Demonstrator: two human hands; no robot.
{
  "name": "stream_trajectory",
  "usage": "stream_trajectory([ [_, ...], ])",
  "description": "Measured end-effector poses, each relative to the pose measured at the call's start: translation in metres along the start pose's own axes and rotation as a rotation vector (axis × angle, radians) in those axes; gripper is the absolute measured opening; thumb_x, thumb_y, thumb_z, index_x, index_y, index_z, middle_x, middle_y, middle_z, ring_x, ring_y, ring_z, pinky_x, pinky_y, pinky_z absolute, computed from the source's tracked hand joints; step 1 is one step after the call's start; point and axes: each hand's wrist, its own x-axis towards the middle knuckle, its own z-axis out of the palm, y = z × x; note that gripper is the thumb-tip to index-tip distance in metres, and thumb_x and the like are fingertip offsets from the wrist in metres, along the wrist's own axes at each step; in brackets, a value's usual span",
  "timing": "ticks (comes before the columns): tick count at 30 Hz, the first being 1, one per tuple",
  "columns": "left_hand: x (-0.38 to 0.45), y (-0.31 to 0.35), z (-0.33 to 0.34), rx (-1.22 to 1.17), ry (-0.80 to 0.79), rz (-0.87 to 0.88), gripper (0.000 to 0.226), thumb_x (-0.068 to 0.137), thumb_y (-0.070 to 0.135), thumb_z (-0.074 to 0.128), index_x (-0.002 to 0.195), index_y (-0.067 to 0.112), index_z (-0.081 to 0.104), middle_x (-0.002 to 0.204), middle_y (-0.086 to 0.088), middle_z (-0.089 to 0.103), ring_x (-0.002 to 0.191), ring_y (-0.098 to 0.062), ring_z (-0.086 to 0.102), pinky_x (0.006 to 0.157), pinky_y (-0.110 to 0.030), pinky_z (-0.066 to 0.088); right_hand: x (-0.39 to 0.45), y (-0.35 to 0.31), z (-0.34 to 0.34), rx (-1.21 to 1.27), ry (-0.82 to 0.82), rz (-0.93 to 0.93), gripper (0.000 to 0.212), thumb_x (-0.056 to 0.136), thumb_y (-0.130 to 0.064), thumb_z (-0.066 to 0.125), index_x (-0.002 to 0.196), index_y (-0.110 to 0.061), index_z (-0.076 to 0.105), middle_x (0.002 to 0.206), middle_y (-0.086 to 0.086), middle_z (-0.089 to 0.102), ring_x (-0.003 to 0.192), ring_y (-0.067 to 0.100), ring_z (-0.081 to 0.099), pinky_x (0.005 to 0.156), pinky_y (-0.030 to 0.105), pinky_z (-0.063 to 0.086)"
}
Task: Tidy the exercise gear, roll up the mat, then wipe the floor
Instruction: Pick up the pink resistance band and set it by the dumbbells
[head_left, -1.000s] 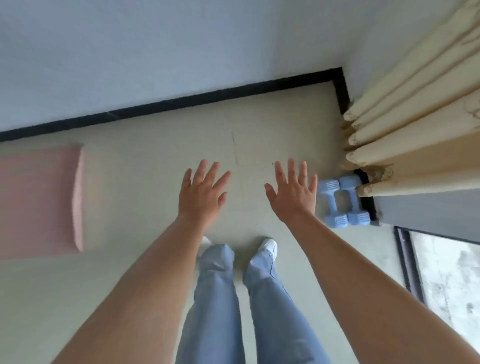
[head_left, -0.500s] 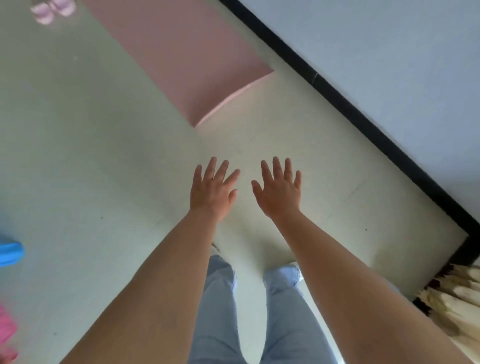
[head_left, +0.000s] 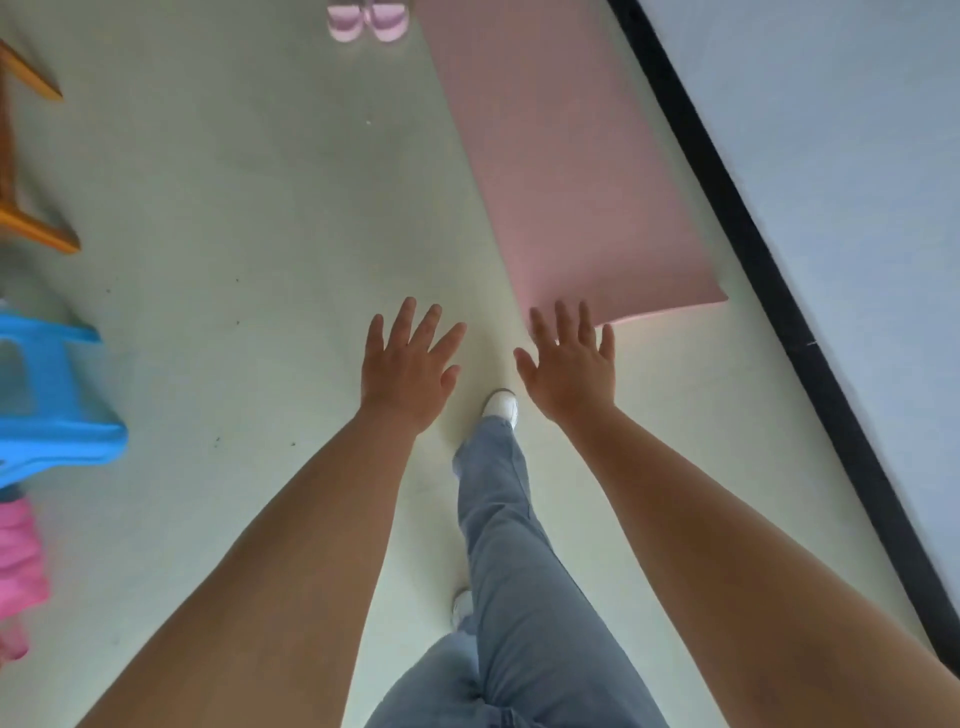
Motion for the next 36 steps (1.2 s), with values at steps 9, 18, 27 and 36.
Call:
stream_trajectory([
  [9, 0.21, -0.139, -0.132, -0.07, 0.057, -0.105, 0.053, 0.102, 0.04, 0.021, 0.151, 0.032, 0.003, 0.161, 0.003, 0.001, 0.148, -0.025, -0.007, 0.119, -0.045, 0.001, 0.231, -0.086, -0.16, -0.012, 0.064, -0.025, 0.057, 0.1, -0.043, 0.022, 0.15, -0.023, 0.005, 0.16, 0.006, -0.001, 0.147, 0.028, -0.01, 0.119, 0.046, -0.004],
  [18, 0.41, -0.322, -0.218, -0.014, 0.076, -0.079, 0.054, 0.101, 0.042, 0.021, 0.151, 0.031, 0.004, 0.161, 0.001, 0.0, 0.149, -0.025, -0.005, 0.119, -0.045, 0.003, 0.449, -0.213, -0.272, 0.016, 0.072, 0.01, 0.057, 0.099, -0.044, 0.022, 0.15, -0.023, 0.005, 0.16, 0.005, -0.003, 0.147, 0.027, -0.011, 0.119, 0.045, -0.005],
  [27, 0.588, -0.483, -0.307, 0.015, 0.071, 0.003, 0.053, 0.101, 0.04, 0.024, 0.151, 0.032, 0.007, 0.161, 0.002, 0.003, 0.149, -0.025, -0.004, 0.119, -0.045, 0.003, 0.635, -0.336, -0.383, 0.108, 0.078, 0.052, 0.057, 0.099, -0.044, 0.023, 0.15, -0.024, 0.005, 0.16, 0.005, -0.002, 0.147, 0.027, -0.011, 0.119, 0.044, -0.005],
  [36, 0.801, -0.593, -0.395, 0.031, 0.071, 0.112, 0.052, 0.101, 0.036, 0.029, 0.15, 0.029, 0.014, 0.16, 0.0, 0.009, 0.148, -0.025, 0.001, 0.119, -0.045, 0.005, 0.841, -0.397, -0.468, 0.176, 0.088, 0.198, 0.057, 0.099, -0.044, 0.025, 0.15, -0.022, 0.011, 0.16, 0.007, 0.003, 0.147, 0.029, -0.007, 0.119, 0.046, -0.002],
])
